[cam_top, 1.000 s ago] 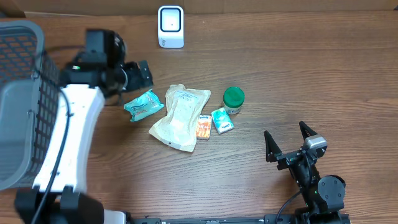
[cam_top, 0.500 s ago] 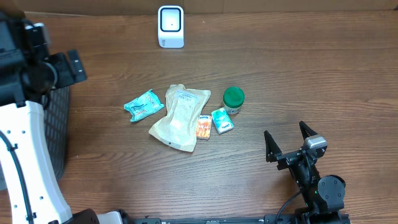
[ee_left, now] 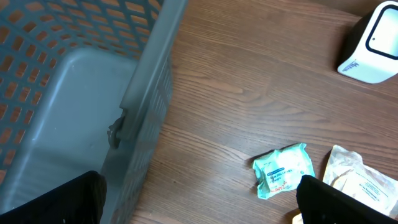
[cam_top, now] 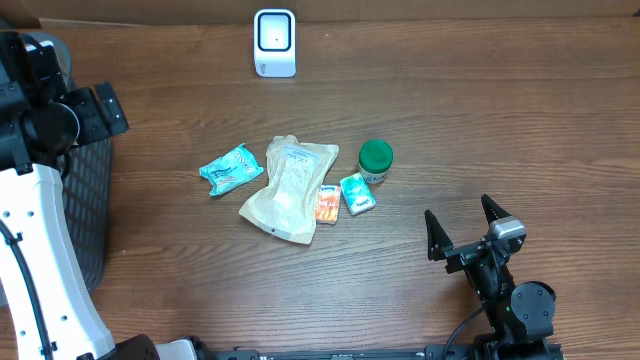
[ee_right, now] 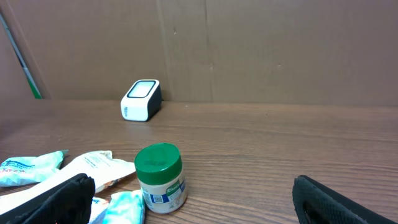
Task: Scan the item barcode
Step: 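Place the wipes pack left of the bag and withdraw the left gripper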
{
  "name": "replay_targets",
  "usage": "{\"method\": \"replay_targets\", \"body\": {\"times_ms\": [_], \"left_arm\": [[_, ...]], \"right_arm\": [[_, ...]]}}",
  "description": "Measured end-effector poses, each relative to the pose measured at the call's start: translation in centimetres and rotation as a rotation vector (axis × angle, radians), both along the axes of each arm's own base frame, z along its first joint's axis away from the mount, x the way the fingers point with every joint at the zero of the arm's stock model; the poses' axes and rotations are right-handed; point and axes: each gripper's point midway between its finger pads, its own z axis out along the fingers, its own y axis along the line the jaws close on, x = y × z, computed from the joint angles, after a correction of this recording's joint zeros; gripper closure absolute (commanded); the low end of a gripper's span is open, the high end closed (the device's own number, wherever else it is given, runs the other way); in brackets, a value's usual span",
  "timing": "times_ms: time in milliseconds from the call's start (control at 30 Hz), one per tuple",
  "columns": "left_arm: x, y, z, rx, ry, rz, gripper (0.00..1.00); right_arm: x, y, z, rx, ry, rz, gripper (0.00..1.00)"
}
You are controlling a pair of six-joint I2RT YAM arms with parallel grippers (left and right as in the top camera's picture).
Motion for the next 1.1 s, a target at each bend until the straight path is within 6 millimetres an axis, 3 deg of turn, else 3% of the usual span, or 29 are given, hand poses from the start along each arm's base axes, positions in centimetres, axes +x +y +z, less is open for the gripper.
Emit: {"method": "replay_targets", "body": {"times_ms": [1100], "left_arm": [[-0.01, 0.0, -0.01, 0.002, 0.001, -0.002, 0.01]], "right_arm": [[0.14, -0.51, 0.29, 0.001, -0.012, -0.031, 0.0]]}}
